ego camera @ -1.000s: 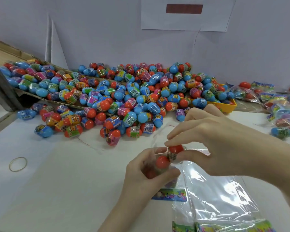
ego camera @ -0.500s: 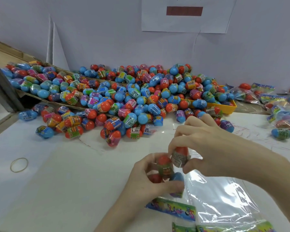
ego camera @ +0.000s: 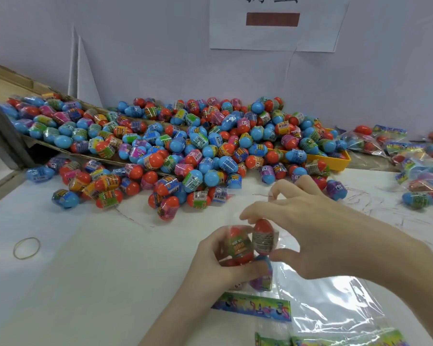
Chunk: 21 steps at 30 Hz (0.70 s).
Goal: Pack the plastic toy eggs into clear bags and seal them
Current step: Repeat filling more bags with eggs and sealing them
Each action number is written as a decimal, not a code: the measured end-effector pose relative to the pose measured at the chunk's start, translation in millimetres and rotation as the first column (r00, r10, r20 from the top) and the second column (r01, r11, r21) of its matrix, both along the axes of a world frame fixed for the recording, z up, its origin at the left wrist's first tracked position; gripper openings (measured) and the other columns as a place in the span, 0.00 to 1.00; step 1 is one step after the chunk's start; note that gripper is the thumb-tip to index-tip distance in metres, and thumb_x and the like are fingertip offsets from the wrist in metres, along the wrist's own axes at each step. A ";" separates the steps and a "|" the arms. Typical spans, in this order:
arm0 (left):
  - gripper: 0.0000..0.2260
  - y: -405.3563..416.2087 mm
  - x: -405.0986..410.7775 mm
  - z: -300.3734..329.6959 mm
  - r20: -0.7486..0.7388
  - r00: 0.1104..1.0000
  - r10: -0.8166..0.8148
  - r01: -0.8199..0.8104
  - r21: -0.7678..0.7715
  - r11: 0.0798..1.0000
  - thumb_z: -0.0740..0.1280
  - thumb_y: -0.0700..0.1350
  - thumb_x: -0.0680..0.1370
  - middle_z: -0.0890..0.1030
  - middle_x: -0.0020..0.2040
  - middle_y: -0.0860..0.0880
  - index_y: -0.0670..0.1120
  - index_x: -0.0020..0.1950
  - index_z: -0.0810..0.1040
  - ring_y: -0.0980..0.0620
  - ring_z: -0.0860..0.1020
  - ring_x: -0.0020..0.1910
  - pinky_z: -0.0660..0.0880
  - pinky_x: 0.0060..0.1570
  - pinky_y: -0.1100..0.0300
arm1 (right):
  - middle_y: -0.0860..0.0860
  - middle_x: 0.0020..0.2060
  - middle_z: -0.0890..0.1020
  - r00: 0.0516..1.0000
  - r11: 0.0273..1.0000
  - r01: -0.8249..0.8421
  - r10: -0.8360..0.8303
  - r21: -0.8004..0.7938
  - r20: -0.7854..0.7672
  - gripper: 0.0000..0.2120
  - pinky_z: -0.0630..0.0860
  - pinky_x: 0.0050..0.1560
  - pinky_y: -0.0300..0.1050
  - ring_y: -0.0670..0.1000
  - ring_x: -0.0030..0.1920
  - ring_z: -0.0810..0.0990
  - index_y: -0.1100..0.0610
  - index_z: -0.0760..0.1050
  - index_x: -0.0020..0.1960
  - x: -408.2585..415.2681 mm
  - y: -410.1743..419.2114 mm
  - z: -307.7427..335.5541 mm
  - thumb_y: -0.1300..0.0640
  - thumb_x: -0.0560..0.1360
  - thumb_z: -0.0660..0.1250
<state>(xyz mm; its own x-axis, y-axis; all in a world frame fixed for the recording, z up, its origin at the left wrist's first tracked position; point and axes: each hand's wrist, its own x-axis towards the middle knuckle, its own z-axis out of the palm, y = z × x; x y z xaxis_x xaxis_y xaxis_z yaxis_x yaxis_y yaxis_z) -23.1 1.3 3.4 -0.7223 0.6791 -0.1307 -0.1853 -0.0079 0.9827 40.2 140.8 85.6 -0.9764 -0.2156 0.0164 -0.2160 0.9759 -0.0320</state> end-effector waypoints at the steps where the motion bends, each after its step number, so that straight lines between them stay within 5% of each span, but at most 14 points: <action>1: 0.19 0.1 0.1 -0.7 -0.006 1.000 0.008 -0.008 0.007 1.000 0.78 0.42 0.57 0.84 0.42 0.48 0.51 0.46 0.81 0.52 0.83 0.40 0.77 0.37 0.63 | 0.42 0.52 0.78 1.000 1.000 0.004 -0.004 0.014 0.019 0.21 0.56 0.50 0.44 0.44 0.50 0.59 0.45 0.70 0.61 0.5 1.8 0.5 0.44 0.70 0.68; 4: 0.23 0.4 1.0 -1.2 -0.021 1.000 0.017 -0.017 0.015 1.000 0.81 0.43 0.56 0.84 0.38 0.51 0.48 0.48 0.80 0.55 0.82 0.39 0.76 0.37 0.65 | 0.36 0.54 0.75 1.000 0.999 0.015 -0.015 0.040 0.006 0.17 0.50 0.44 0.42 0.43 0.53 0.58 0.42 0.68 0.62 0.2 8.6 -2.3 0.41 0.74 0.61; 9: 0.16 1.8 1.9 -5.7 -0.041 0.998 0.050 -0.051 -0.047 0.998 0.78 0.39 0.62 0.84 0.41 0.50 0.50 0.47 0.81 0.54 0.82 0.43 0.77 0.39 0.65 | 0.35 0.60 0.71 0.997 0.993 0.040 -0.046 -0.109 -0.059 0.11 0.52 0.50 0.39 0.41 0.59 0.63 0.42 0.77 0.55 -3.7 12.6 -16.4 0.45 0.75 0.62; 11: 0.16 0.7 3.1 -4.0 -0.042 0.999 0.026 -0.028 -0.032 0.999 0.79 0.38 0.62 0.84 0.40 0.49 0.50 0.46 0.81 0.53 0.82 0.43 0.77 0.39 0.65 | 0.41 0.62 0.72 0.983 0.989 0.016 -0.042 -0.145 -0.180 0.08 0.54 0.53 0.44 0.48 0.61 0.66 0.44 0.80 0.50 -1.8 12.0 -23.3 0.48 0.72 0.67; 13: 0.15 0.0 4.1 -2.6 -0.050 0.998 0.024 -0.024 -0.010 1.000 0.78 0.36 0.62 0.84 0.39 0.49 0.51 0.44 0.83 0.54 0.82 0.42 0.76 0.38 0.65 | 0.45 0.64 0.70 0.921 0.959 0.038 -0.142 -0.281 -0.361 0.15 0.60 0.55 0.45 0.50 0.62 0.67 0.43 0.79 0.51 3.2 9.8 -30.0 0.47 0.64 0.71; 15: 0.15 -1.0 4.4 -1.6 -0.045 0.998 0.036 -0.036 0.006 0.999 0.76 0.33 0.64 0.84 0.38 0.49 0.52 0.42 0.83 0.55 0.82 0.40 0.76 0.37 0.66 | 0.38 0.67 0.65 0.875 0.786 0.061 -0.339 -0.615 -0.346 0.28 0.64 0.58 0.36 0.41 0.63 0.66 0.36 0.67 0.60 8.3 3.3 -33.0 0.40 0.62 0.72; 18: 0.17 -2.0 5.4 1.3 -0.048 0.999 0.003 -0.002 0.012 1.000 0.79 0.38 0.61 0.84 0.40 0.48 0.54 0.45 0.82 0.55 0.82 0.40 0.77 0.38 0.64 | 0.35 0.59 0.72 0.884 0.364 0.247 -0.465 -0.898 0.055 0.43 0.72 0.53 0.34 0.36 0.56 0.74 0.35 0.60 0.63 13.1 -5.1 -38.8 0.38 0.52 0.75; 21: 0.20 -2.1 5.7 3.5 -0.063 0.997 -0.034 0.034 -0.006 0.999 0.79 0.38 0.60 0.84 0.41 0.49 0.55 0.47 0.81 0.55 0.82 0.42 0.77 0.40 0.65 | 0.49 0.45 0.84 0.876 0.017 0.372 -0.337 -0.928 0.345 0.33 0.79 0.47 0.41 0.48 0.45 0.82 0.46 0.71 0.59 16.4 -5.4 -47.0 0.54 0.56 0.77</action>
